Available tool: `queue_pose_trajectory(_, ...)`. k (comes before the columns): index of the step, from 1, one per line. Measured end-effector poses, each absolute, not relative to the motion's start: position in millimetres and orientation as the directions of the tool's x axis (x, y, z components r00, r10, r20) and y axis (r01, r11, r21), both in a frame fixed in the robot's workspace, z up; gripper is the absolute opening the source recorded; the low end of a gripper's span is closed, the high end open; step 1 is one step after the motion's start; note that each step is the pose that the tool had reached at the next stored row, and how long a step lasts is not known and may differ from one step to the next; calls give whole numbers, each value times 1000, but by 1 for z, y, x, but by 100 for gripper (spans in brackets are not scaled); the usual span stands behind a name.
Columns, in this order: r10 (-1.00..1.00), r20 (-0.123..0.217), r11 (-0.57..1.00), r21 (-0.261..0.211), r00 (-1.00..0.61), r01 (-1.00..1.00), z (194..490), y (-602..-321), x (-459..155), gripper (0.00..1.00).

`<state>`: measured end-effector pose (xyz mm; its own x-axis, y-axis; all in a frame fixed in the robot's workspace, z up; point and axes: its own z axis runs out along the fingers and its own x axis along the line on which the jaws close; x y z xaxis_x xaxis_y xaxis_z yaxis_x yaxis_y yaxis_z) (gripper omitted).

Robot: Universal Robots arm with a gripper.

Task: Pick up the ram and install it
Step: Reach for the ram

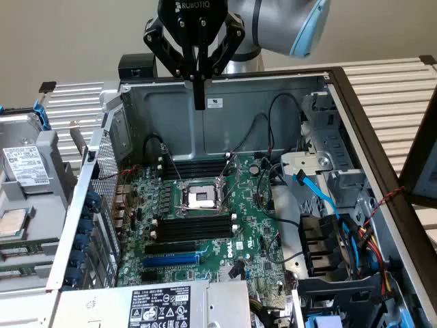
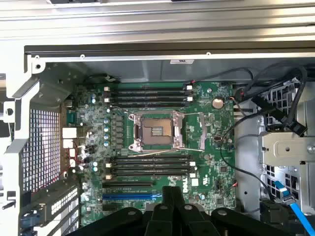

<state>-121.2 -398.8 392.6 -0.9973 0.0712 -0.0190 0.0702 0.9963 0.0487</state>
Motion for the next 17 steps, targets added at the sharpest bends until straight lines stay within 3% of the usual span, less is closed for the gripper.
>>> queue_pose_trajectory(17,71,-17,996,48,-997,70,386,-399,-159,10)
